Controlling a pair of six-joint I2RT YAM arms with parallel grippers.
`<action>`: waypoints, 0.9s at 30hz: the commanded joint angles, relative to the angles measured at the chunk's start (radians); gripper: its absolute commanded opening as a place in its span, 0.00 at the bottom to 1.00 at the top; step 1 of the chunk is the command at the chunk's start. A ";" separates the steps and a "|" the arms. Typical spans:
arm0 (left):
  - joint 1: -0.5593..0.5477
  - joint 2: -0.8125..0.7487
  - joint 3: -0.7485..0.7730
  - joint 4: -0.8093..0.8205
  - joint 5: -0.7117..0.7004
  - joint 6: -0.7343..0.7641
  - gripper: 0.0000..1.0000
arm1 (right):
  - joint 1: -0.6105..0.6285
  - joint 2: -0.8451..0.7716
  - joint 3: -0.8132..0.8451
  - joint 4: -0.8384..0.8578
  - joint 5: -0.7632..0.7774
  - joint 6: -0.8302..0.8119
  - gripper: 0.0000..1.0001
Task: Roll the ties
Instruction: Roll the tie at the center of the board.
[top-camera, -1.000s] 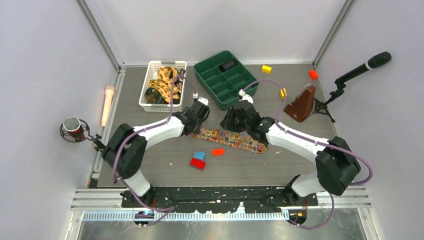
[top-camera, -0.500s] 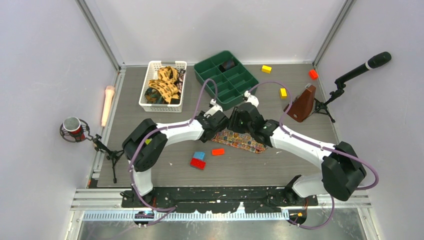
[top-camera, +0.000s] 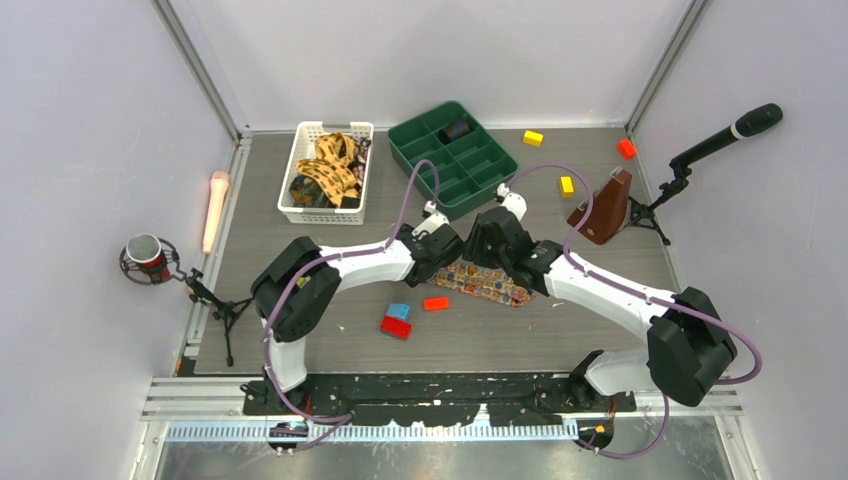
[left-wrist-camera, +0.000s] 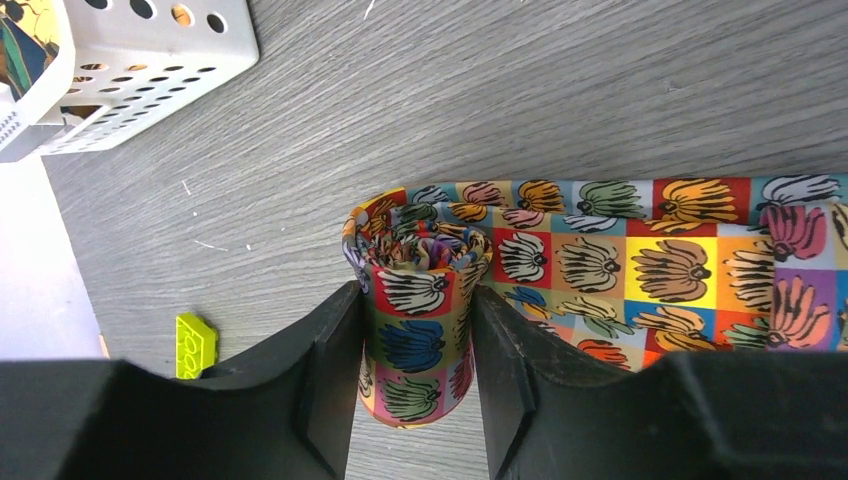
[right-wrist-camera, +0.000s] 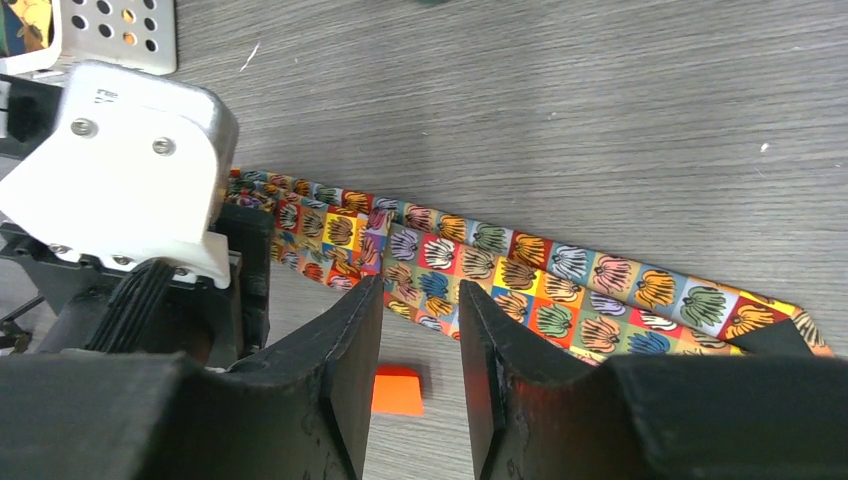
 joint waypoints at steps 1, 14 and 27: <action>-0.010 0.004 0.043 -0.013 0.036 -0.034 0.45 | -0.008 -0.035 0.004 -0.029 0.064 0.028 0.40; -0.012 0.006 0.060 -0.008 0.119 -0.068 0.46 | -0.063 -0.149 -0.048 -0.104 0.166 0.062 0.41; -0.013 0.030 0.103 0.009 0.185 -0.093 0.46 | -0.081 -0.157 -0.057 -0.117 0.124 0.053 0.41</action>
